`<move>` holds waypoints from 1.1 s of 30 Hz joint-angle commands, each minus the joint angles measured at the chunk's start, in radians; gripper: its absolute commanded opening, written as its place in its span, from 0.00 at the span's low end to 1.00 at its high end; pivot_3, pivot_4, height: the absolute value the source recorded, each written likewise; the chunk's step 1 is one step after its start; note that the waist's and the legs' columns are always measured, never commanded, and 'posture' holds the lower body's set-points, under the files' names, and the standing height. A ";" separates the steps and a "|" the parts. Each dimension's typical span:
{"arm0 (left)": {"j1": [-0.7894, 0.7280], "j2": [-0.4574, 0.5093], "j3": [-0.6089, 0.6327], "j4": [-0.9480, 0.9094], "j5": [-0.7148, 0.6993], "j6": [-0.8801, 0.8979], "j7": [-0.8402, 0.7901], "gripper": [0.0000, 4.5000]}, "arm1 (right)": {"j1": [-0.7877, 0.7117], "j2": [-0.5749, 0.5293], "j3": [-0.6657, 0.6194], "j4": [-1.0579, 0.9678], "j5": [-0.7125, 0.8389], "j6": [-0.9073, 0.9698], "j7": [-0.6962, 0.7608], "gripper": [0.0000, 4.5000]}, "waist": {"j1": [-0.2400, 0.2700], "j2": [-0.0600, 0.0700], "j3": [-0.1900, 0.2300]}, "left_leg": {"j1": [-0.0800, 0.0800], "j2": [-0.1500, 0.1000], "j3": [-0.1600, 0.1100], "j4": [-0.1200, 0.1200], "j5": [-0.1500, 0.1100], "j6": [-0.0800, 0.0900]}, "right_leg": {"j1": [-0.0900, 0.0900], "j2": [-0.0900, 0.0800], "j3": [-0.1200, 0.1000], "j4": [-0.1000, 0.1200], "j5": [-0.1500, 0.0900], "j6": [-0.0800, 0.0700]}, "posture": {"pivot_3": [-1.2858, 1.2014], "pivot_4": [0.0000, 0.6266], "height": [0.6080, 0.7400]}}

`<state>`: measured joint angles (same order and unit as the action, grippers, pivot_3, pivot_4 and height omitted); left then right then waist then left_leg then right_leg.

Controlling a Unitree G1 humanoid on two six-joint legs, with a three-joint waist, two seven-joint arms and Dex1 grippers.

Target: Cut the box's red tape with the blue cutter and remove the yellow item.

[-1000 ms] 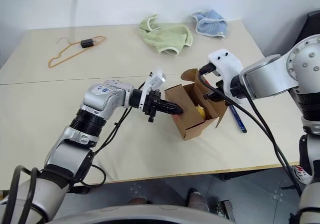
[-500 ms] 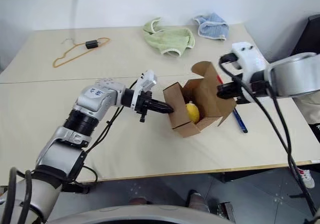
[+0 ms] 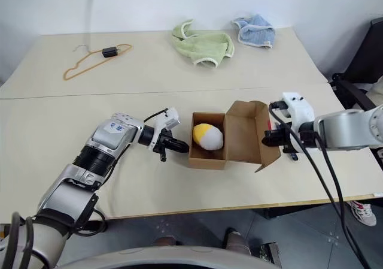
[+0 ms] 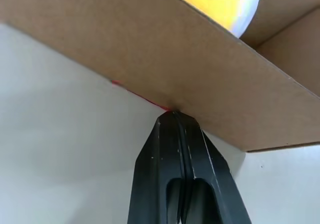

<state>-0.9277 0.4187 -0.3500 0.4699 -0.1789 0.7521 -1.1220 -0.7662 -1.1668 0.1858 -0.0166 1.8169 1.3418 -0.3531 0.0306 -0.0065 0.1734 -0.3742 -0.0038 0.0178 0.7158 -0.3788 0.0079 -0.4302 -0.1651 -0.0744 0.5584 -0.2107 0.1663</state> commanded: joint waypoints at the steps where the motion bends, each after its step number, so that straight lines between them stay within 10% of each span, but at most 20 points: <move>1: -0.022 -0.033 0.010 0.007 0.008 -0.015 0.013 0.00 | 0.055 0.033 -0.041 -0.091 -0.108 -0.011 0.087 0.01 | 0.002 0.000 0.000 | 0.000 0.000 0.000 0.000 0.000 0.000 | 0.000 0.000 0.000 0.000 0.000 0.000 | 0.52 0.24 1.00; 6: -0.031 -0.034 0.015 0.015 0.020 -0.019 0.003 0.00 | 0.104 0.053 -0.110 -0.191 -0.315 -0.056 0.222 0.14 | 0.005 0.000 0.000 | 0.001 0.000 0.000 0.001 0.000 0.000 | 0.001 0.000 0.000 0.000 0.001 0.001 | 0.52 0.24 1.00; 17: -0.034 0.004 0.041 0.047 0.037 -0.020 0.001 0.00 | 0.267 -0.061 -0.247 -0.378 -0.723 -0.222 0.605 0.97 | -0.001 0.000 0.000 | 0.001 0.000 0.000 0.001 -0.001 0.000 | 0.001 0.000 0.000 0.000 0.001 0.001 | 0.52 0.24 1.00; 33: -0.045 0.034 0.045 0.110 0.054 -0.068 -0.013 0.00 | 0.458 -0.082 -0.569 -0.436 -0.998 -0.382 0.885 0.99 | -0.005 0.000 0.000 | 0.003 0.000 0.001 0.000 -0.001 0.000 | 0.001 0.000 0.000 0.000 0.001 0.001 | 0.52 0.24 1.00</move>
<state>-0.9573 0.4414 -0.3192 0.5659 -0.1418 0.6953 -1.1378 -0.2967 -1.2471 -0.3242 -0.4122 0.8191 0.9613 0.5167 0.0259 -0.0064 0.1735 -0.3716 -0.0035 0.0192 0.7161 -0.3795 0.0075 -0.4292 -0.1652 -0.0746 0.5586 -0.2100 0.1676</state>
